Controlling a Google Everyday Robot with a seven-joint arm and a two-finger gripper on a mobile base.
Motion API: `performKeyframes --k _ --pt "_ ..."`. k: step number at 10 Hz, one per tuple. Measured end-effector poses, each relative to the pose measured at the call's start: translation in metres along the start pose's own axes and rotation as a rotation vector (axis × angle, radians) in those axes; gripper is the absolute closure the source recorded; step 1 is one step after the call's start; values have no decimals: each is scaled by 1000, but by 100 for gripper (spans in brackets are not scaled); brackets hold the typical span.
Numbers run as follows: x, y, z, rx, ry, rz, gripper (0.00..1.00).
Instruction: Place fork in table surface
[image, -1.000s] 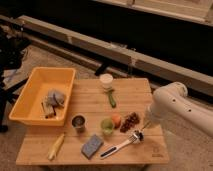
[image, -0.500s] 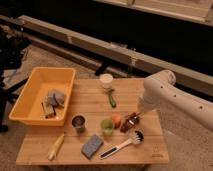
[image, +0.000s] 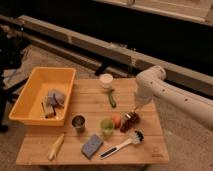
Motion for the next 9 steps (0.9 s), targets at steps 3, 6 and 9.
performKeyframes --k 3,6,9 --pt "4 -24 5 -12 20 111 100" --pt "7 -42 21 -32 26 160 100" --pt "13 -36 51 -59 23 219 96"
